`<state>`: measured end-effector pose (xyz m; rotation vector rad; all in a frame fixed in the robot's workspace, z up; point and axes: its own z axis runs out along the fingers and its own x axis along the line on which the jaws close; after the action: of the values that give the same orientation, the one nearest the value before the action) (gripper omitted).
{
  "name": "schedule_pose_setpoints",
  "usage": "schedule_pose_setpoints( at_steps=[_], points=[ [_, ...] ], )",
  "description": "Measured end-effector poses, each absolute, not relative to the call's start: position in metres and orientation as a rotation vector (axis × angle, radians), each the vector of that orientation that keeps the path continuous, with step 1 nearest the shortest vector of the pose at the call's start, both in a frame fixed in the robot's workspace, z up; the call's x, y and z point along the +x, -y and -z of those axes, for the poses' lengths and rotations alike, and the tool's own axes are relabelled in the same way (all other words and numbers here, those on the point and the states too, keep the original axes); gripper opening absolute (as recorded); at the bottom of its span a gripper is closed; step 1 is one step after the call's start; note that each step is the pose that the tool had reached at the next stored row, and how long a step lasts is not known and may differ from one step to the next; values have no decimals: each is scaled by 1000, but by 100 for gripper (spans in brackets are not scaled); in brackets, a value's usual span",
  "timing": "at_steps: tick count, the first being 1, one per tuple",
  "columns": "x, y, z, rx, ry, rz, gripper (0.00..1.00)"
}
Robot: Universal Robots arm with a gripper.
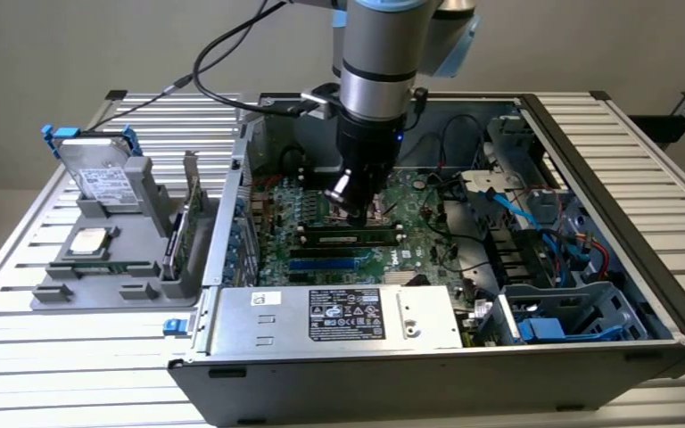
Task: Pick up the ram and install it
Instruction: 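Press down the ram until it locks into place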
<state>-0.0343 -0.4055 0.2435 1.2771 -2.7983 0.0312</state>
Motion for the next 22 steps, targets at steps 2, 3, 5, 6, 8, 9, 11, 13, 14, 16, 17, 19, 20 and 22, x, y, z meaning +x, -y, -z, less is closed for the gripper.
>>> schedule_pose_setpoints(
  at_steps=[2, 3, 5, 6, 8, 9, 11, 13, 14, 16, 17, 19, 20, 22],
  points=[
    [-34, 406, -243, 1242, 2816, -31, 10],
    [-34, 406, -243, 1224, 2824, -31, 10],
    [-34, 406, -243, 1189, 2841, -31, 10],
    [-34, 406, -242, 1171, 2849, -31, 10],
    [-34, 406, -242, 1134, 2866, -31, 10],
    [-34, 406, -242, 1117, 2873, -31, 10],
    [-34, 406, -242, 1080, 2889, -31, 10],
    [-34, 406, -241, 1042, 2904, -31, 10],
    [-34, 406, -241, 1024, 2912, -31, 10],
    [-34, 406, -241, 987, 2926, -31, 10],
    [-34, 406, -241, 969, 2933, -30, 10],
    [-34, 406, -240, 932, 2946, -30, 10],
    [-34, 406, -240, 913, 2953, -30, 10],
    [-34, 406, -240, 876, 2966, -30, 10]
  ],
)
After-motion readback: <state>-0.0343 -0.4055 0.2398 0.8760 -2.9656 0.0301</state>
